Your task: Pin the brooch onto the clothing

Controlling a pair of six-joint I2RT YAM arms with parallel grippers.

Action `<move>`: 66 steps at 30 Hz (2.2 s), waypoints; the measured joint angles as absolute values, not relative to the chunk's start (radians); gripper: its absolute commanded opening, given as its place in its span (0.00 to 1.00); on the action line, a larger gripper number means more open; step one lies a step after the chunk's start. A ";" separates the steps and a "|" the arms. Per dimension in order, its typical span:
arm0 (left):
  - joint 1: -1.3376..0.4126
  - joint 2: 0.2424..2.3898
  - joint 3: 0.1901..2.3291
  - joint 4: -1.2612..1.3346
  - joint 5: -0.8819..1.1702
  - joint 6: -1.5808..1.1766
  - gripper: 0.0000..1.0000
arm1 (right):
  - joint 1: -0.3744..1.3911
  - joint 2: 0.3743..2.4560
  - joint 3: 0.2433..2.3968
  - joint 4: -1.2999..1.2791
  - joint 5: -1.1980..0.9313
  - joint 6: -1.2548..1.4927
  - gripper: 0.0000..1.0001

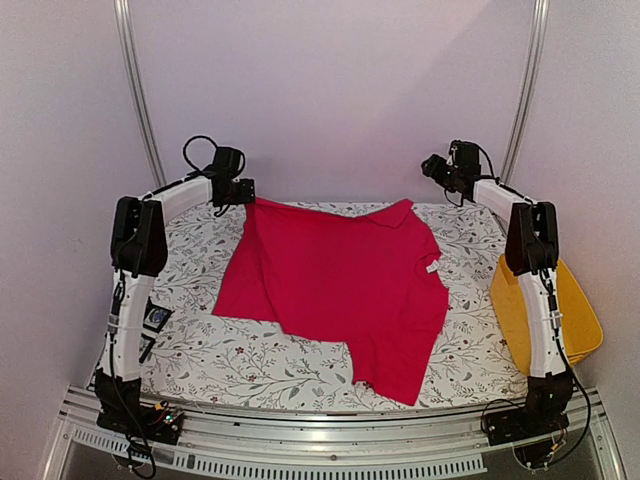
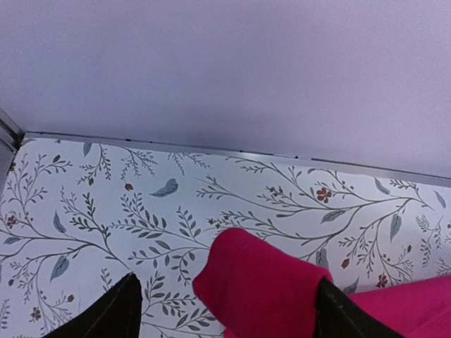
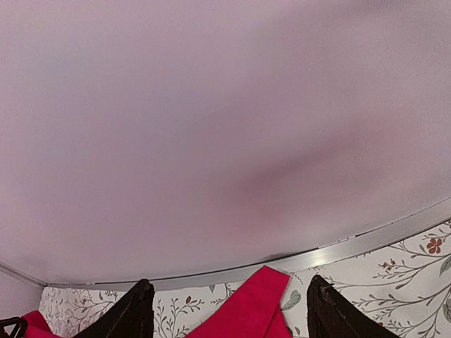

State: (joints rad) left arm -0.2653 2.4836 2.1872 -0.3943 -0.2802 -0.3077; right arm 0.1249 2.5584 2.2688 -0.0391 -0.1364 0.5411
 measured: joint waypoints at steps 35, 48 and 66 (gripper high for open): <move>-0.575 1.769 0.929 -0.305 -0.315 -0.503 0.56 | 0.646 1.822 1.077 -0.504 0.069 0.404 0.00; -0.626 1.558 0.709 -0.378 -0.261 -0.650 0.57 | 0.431 1.794 1.033 -0.466 0.156 0.434 0.00; -0.691 1.491 0.797 -0.576 -0.257 -0.628 0.58 | 0.882 1.703 1.111 -0.689 0.038 0.405 0.00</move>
